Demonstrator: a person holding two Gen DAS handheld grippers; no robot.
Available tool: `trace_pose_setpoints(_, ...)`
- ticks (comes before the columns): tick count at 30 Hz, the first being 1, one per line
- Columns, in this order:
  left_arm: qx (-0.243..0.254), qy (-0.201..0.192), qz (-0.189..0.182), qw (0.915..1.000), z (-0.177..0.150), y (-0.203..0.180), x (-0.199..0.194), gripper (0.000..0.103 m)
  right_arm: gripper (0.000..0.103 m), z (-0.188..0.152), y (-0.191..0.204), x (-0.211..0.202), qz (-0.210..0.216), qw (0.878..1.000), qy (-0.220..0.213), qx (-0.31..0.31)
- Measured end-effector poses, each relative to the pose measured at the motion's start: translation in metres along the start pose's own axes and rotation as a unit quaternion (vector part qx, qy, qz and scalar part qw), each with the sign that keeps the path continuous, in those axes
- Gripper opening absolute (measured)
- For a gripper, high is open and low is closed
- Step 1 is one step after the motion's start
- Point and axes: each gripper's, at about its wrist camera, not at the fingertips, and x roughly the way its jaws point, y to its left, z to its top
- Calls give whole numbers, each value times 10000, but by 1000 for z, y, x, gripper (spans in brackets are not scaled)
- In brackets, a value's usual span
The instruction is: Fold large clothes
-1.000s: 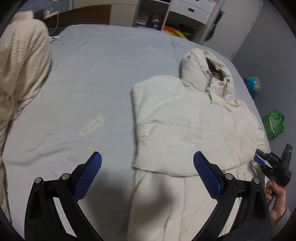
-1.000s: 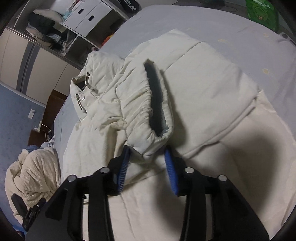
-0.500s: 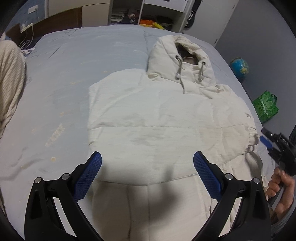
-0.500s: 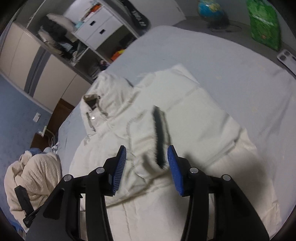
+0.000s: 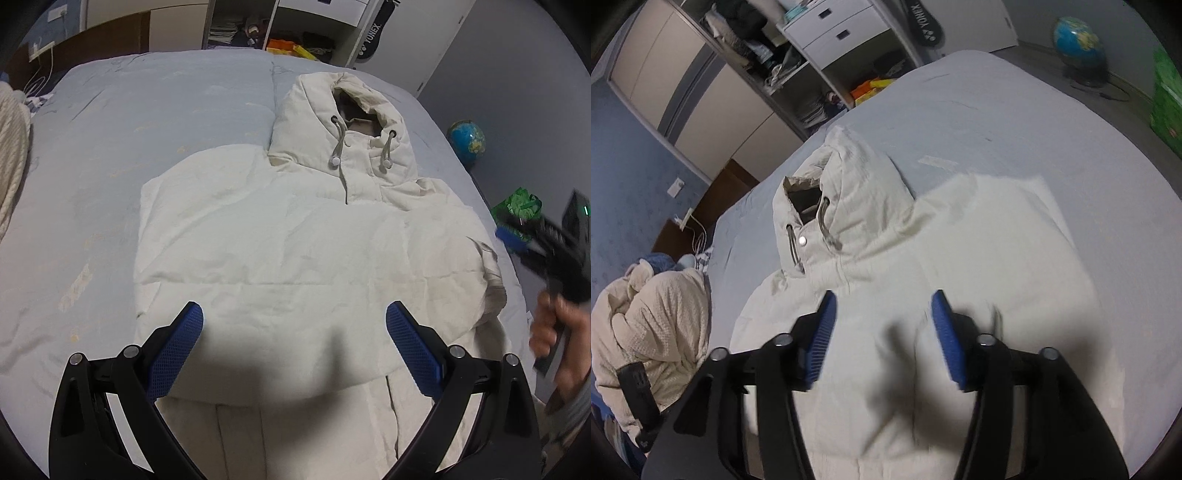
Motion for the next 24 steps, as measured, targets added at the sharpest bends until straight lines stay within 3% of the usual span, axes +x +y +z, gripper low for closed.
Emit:
trace_pose_setpoints(8, -264, -115, -10, 9996, 17, 23, 6, 96, 65, 68, 10, 61, 99, 9990, 337, -275)
trace_pose_setpoints(14, -459, -287, -39, 9985, 22, 38, 6, 96, 71, 114, 16, 115, 568, 9964, 608, -178)
trace_pose_setpoints(24, -562, -31, -199, 9982, 16, 50, 19, 96, 72, 166, 19, 205, 959, 9921, 801, 135)
